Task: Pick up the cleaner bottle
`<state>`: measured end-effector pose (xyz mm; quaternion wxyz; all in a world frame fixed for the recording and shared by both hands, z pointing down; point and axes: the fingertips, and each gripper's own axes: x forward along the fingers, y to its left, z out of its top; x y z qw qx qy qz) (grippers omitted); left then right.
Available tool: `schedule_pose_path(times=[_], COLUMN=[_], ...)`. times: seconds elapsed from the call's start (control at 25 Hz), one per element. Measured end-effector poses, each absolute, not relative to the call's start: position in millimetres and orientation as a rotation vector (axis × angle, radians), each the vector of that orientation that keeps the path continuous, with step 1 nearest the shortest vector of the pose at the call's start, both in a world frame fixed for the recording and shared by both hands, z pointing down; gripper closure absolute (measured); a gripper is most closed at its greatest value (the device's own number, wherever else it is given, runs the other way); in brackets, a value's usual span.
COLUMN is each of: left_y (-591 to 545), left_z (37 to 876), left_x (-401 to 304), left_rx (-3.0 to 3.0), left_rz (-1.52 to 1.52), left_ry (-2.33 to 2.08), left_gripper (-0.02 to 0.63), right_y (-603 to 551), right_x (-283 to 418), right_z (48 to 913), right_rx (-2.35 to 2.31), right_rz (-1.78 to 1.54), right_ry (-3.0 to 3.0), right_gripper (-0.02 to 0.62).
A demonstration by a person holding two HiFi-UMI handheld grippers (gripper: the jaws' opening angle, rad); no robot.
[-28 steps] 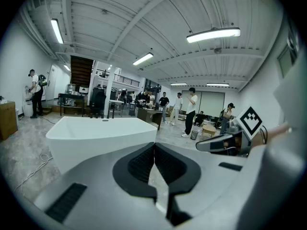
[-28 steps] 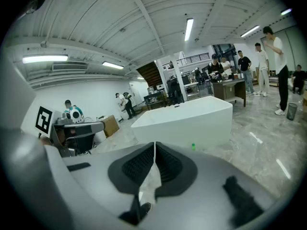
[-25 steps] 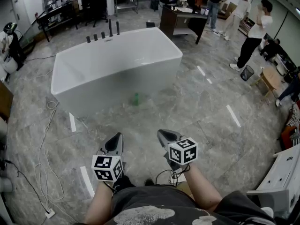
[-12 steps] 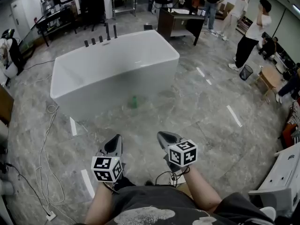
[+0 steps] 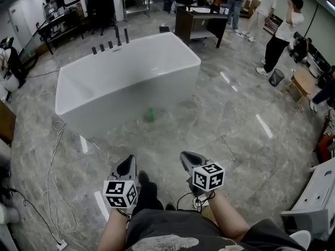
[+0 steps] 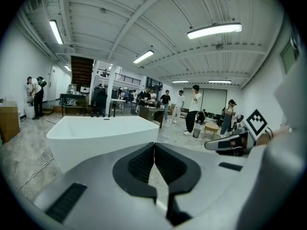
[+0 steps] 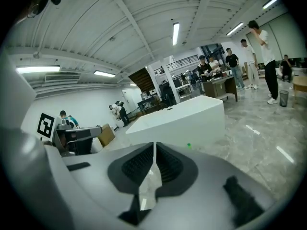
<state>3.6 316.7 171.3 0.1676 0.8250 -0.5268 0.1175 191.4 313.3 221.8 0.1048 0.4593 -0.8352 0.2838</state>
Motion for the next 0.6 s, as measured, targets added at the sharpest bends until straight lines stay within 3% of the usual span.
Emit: schedule_pose_path(times=[0.6], left_y=[124.9], left_z=[213.3], left_x=[-51.0], left_rx=[2.317], left_rz=[0.311], left_ry=[-1.412], left_gripper=[0.592], right_y=[154.0], right_x=[190.5], right_z=[251.5], right_rx=[1.610], right_rz=[0.901], right_ry=[-2.265], right_gripper=[0.561])
